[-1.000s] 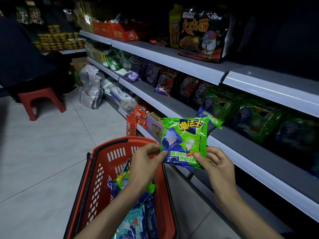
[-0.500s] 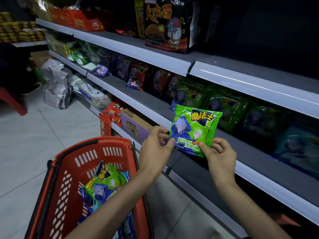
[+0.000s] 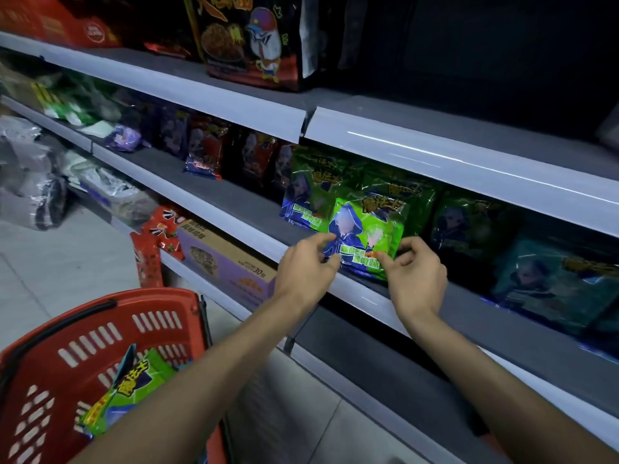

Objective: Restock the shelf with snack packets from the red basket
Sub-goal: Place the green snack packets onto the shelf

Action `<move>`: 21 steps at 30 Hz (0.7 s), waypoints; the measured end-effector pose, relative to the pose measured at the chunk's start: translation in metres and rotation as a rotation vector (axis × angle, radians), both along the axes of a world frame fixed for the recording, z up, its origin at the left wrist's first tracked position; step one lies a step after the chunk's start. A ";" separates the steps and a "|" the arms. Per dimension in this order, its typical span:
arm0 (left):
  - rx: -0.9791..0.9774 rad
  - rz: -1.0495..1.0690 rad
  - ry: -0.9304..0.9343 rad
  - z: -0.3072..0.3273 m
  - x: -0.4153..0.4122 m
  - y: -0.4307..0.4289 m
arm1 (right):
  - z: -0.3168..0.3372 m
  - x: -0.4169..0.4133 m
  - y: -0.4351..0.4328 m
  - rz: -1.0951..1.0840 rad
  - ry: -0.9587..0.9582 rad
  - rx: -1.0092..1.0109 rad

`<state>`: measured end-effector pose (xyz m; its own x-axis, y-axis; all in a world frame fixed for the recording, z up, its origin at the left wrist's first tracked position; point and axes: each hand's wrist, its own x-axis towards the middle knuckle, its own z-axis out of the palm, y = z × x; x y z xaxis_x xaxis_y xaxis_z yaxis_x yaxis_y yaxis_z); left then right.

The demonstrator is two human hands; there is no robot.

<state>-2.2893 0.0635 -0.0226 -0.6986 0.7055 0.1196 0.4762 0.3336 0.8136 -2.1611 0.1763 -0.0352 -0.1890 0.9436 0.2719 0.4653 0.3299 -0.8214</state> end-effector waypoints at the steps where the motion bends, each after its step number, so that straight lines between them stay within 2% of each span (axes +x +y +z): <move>1: -0.015 -0.016 0.012 0.001 -0.003 0.008 | -0.001 -0.003 0.005 -0.013 0.004 -0.019; 11: -0.127 -0.131 0.072 -0.007 -0.022 0.060 | -0.013 -0.018 0.040 -0.091 0.135 -0.247; 21: -0.304 -0.226 0.201 -0.018 -0.019 0.070 | -0.004 -0.019 0.037 -0.092 0.037 -0.315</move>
<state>-2.3078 0.1332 -0.0402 -0.5062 0.8624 0.0008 0.7042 0.4128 0.5776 -2.1804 0.2130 -0.0388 -0.0945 0.9950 -0.0307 0.4495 0.0152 -0.8932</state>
